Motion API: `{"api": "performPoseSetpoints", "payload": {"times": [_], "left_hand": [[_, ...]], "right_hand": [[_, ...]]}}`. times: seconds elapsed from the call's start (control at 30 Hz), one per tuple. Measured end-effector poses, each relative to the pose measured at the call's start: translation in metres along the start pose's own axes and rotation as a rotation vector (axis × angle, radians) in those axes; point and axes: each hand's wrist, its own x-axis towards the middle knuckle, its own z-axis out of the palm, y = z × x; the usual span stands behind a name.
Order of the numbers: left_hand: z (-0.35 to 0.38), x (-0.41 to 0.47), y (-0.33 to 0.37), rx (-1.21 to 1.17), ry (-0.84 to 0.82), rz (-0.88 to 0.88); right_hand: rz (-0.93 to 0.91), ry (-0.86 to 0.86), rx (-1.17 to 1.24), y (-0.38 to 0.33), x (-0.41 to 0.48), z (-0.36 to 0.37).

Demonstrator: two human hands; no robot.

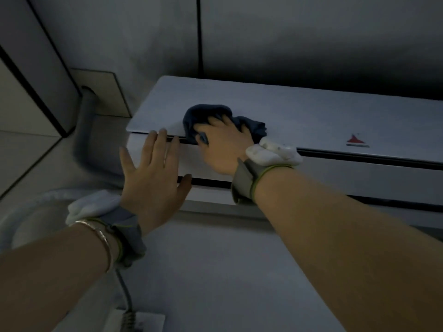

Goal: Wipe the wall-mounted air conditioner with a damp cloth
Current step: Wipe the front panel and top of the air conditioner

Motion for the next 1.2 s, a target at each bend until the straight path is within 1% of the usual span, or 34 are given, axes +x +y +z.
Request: {"api": "performPoseSetpoints", "payload": {"times": [0.1, 0.17, 0.23, 0.27, 0.33, 0.43, 0.47, 0.5, 0.57, 0.6, 0.67, 0.73, 0.8, 0.87, 0.97, 1.0, 1.03, 1.07, 1.13, 1.2], "left_hand": [[0.001, 0.003, 0.035, -0.072, 0.023, 0.065], [0.003, 0.005, 0.075, -0.149, 0.034, 0.125], [0.002, 0.007, 0.101, -0.171, 0.039, 0.177], [0.004, 0.007, 0.13, -0.201, 0.033, 0.2], [0.005, 0.01, 0.141, -0.222, 0.019, 0.222], [0.007, 0.012, 0.183, -0.244, -0.015, 0.279], [0.008, 0.012, 0.187, -0.241, -0.025, 0.293], [0.008, 0.015, 0.22, -0.261, -0.031, 0.301], [0.007, 0.02, 0.232, -0.229, -0.043, 0.303], [0.004, 0.02, 0.268, -0.258, -0.043, 0.294], [0.002, 0.025, 0.287, -0.257, -0.049, 0.299], [0.0, 0.027, 0.31, -0.251, -0.103, 0.306], [0.001, 0.027, 0.332, -0.245, -0.141, 0.272], [0.005, 0.027, 0.337, -0.181, -0.136, 0.257], [0.011, 0.026, 0.345, -0.154, -0.052, 0.244], [0.012, 0.026, 0.346, -0.154, -0.027, 0.243], [0.012, 0.026, 0.347, -0.147, -0.01, 0.24], [0.011, 0.025, 0.349, -0.144, -0.012, 0.231], [0.009, 0.025, 0.356, -0.145, -0.03, 0.195], [0.01, 0.025, 0.363, -0.143, -0.051, 0.155]], "right_hand": [[0.105, -0.006, 0.001, 0.044, -0.017, -0.011], [0.189, 0.027, -0.011, 0.087, -0.038, -0.023], [0.265, 0.048, -0.004, 0.117, -0.052, -0.027], [0.308, 0.049, -0.03, 0.143, -0.067, -0.036], [0.335, 0.064, 0.003, 0.166, -0.075, -0.037], [0.377, 0.076, -0.006, 0.208, -0.102, -0.048], [0.373, 0.086, -0.02, 0.214, -0.107, -0.047], [0.395, 0.078, -0.053, 0.24, -0.123, -0.059], [0.41, 0.069, -0.028, 0.253, -0.131, -0.057], [0.431, 0.054, -0.06, 0.279, -0.149, -0.072], [0.474, 0.032, -0.032, 0.296, -0.157, -0.077], [0.523, 0.008, -0.042, 0.31, -0.17, -0.084], [0.578, 0.011, -0.064, 0.329, -0.181, -0.091], [0.714, 0.002, -0.064, 0.343, -0.191, -0.096], [0.999, -0.104, -0.148, 0.374, -0.204, -0.111], [1.06, -0.115, -0.174, 0.378, -0.207, -0.114], [1.064, -0.086, -0.178, 0.378, -0.208, -0.113], [1.011, -0.031, -0.161, 0.374, -0.207, -0.108], [0.767, 0.089, -0.105, 0.354, -0.195, -0.094], [0.446, 0.137, -0.05, 0.33, -0.178, -0.079]]}}
